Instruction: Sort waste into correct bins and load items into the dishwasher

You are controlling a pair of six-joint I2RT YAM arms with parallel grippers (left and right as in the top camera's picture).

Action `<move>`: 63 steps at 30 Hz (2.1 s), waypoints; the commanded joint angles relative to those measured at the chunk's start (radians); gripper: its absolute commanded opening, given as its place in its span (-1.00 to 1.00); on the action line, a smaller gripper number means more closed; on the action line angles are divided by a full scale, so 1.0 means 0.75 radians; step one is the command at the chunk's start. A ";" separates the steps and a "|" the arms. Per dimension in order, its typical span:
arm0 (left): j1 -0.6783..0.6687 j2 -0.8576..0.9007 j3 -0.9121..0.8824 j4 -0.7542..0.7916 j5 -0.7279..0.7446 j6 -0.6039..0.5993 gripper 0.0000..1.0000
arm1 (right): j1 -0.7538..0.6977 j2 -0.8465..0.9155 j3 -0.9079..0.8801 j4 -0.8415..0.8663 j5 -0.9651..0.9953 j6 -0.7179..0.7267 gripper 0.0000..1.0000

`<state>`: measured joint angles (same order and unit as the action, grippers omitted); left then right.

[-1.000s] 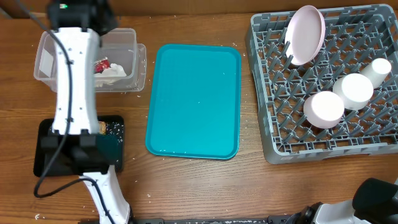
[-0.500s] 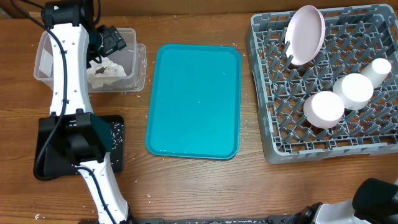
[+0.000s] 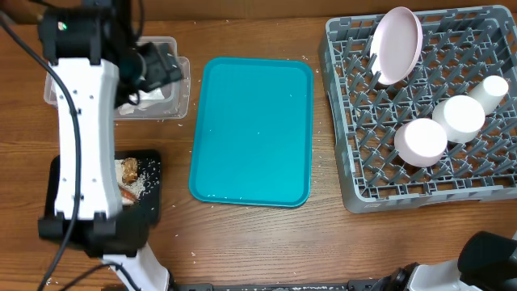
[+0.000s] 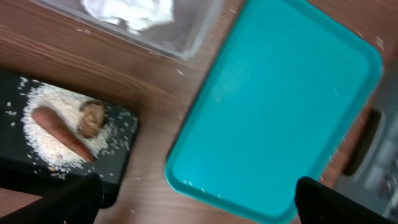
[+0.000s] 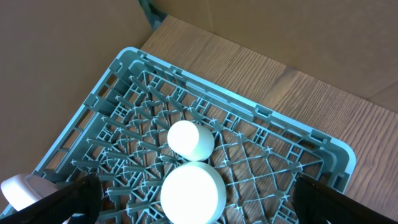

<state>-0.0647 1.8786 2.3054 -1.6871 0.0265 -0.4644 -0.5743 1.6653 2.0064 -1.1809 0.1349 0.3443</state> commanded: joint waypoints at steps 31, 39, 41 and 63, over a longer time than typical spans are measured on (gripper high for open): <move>-0.821 -0.568 -0.664 -0.003 -0.430 -0.376 1.00 | 0.001 -0.006 0.005 0.005 0.004 0.011 1.00; -0.760 -0.572 -0.664 0.169 -0.458 -0.105 0.99 | 0.001 -0.006 0.005 0.006 0.004 0.011 1.00; -0.701 -0.582 -0.665 0.267 -0.404 0.002 1.00 | 0.001 -0.006 0.005 0.005 0.004 0.011 1.00; -0.079 -1.420 -1.834 1.260 0.254 0.590 0.99 | 0.001 -0.006 0.005 0.006 0.004 0.011 1.00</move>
<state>-0.1864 0.9134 1.0695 -0.8131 0.1455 -0.0486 -0.5743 1.6653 2.0064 -1.1809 0.1349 0.3443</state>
